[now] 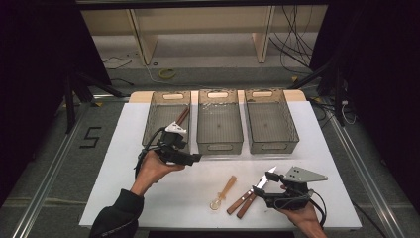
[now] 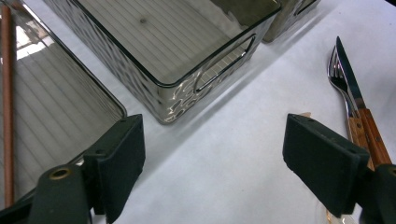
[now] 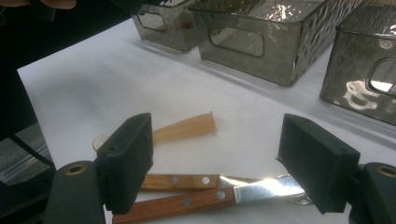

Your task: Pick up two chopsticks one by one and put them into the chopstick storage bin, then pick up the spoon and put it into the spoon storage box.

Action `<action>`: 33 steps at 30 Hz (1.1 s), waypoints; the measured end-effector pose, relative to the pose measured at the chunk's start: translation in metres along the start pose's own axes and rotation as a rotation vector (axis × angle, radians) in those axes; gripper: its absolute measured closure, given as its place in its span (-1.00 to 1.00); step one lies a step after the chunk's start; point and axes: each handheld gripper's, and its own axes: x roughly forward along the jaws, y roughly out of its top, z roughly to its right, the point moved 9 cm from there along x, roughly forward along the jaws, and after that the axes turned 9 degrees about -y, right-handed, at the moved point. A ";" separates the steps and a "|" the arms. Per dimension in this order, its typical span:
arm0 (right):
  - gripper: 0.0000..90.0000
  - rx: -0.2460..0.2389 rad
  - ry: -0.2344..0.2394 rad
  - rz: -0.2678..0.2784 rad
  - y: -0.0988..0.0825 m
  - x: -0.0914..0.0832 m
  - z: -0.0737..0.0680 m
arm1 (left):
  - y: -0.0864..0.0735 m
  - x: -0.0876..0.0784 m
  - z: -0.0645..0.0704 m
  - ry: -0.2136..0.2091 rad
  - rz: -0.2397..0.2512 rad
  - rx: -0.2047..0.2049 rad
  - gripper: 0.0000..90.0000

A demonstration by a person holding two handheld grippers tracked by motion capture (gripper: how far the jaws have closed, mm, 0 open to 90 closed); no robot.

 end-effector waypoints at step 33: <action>-0.40 -0.005 -0.007 -0.002 0.001 0.000 -0.002 | -0.021 0.041 0.053 -0.074 -0.091 0.073 -0.55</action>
